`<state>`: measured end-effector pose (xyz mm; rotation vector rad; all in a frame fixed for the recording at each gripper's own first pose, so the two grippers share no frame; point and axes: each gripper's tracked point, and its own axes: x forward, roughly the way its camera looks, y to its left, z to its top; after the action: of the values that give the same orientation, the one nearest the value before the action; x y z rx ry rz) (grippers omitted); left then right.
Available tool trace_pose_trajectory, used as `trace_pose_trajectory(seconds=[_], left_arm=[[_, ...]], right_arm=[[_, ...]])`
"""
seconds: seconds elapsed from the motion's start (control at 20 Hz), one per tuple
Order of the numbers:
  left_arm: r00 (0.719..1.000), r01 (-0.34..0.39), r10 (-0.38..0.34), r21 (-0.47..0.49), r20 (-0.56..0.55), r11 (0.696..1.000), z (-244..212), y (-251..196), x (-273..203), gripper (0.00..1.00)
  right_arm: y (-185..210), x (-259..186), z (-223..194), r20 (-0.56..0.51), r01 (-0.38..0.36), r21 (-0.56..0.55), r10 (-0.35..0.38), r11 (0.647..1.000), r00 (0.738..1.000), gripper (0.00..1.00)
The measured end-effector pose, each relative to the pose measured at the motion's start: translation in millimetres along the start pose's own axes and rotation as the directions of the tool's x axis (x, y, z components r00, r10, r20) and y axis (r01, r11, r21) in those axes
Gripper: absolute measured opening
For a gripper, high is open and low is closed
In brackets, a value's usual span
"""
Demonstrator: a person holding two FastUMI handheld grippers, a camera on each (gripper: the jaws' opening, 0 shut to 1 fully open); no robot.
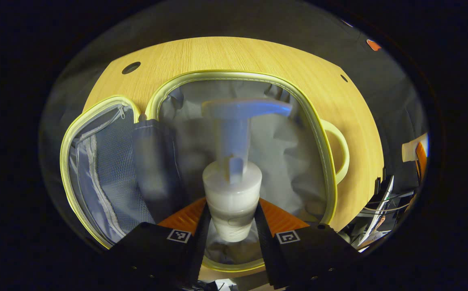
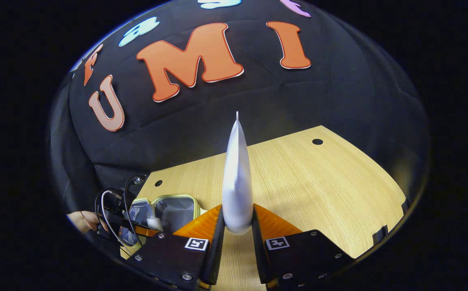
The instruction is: First open the suitcase, pack the skin care products into it, and then close the suitcase.
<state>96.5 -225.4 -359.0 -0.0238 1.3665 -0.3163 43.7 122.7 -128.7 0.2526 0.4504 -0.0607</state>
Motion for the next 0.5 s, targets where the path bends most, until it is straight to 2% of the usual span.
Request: trace_pose_trajectory(seconds=[0.05,0.1,0.15,0.25,0.3,0.4,0.5], left_arm=[[1.0,-0.009,0.009,0.006,0.015,1.0,3,2,-1,0.62],[0.999,-0.014,0.014,0.011,0.035,1.0,6,2,-6,0.75],[0.998,-0.015,0.014,0.014,0.055,1.0,10,1,-10,0.75],[0.994,-0.031,0.028,0.027,0.107,0.999,18,0,-23,0.93],[0.989,-0.051,0.045,0.035,0.14,0.998,21,1,-27,0.99],[0.972,-0.08,0.065,0.058,0.225,0.995,30,3,-48,0.99],[0.936,-0.119,0.091,0.065,0.341,0.991,45,6,-76,0.99]], right_arm=[[3,0,0,-0.003,-0.001,-0.003,0.001,1.0,1.0,0.38],[6,0,0,-0.006,-0.005,-0.008,0.005,1.0,1.0,0.38],[10,0,-1,-0.012,-0.011,-0.013,0.011,1.0,1.0,0.37],[21,0,0,-0.02,-0.033,-0.023,0.032,0.999,0.999,0.37],[27,0,0,-0.025,-0.045,-0.029,0.044,0.999,0.999,0.37],[42,0,0,-0.039,-0.071,-0.043,0.069,0.997,0.997,0.37],[59,0,-2,-0.057,-0.1,-0.065,0.096,0.993,0.994,0.37]])
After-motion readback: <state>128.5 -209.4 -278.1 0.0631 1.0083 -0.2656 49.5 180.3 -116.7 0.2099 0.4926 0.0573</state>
